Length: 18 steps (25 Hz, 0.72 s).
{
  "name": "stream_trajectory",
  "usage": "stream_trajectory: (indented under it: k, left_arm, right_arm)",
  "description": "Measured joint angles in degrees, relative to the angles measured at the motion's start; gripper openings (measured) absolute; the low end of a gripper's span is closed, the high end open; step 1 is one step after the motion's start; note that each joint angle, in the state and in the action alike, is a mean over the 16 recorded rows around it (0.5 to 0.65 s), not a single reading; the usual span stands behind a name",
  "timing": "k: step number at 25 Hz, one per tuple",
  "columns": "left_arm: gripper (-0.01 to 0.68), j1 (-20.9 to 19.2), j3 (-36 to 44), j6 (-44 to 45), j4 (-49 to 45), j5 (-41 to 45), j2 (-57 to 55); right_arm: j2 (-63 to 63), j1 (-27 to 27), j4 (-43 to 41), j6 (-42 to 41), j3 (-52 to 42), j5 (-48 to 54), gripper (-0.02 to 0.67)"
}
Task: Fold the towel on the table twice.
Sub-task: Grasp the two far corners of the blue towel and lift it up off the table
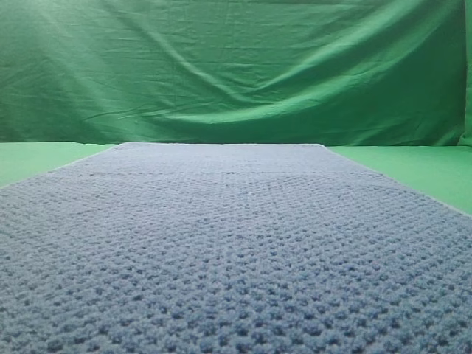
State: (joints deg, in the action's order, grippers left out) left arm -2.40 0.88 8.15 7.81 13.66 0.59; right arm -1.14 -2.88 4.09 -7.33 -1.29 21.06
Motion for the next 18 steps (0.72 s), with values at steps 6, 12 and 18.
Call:
stream_trajectory:
  k: [6, 12, 18]
  left_arm:
    - [0.000, 0.00, 0.03, -0.06, 1.10, -6.51, 0.00]
    - [0.000, 0.00, 0.03, -1.39, 1.74, -11.57, 0.00]
    - [0.000, 0.00, -0.04, -5.48, 1.96, -14.01, 0.00]
  right_arm:
    - [0.00, 0.00, 0.03, 0.00, -0.16, -2.83, 0.000]
    - [0.00, 0.00, 1.96, 0.37, -0.22, -9.21, 0.000]
    - [0.00, 0.00, 4.89, 1.51, -0.21, -18.07, 0.000]
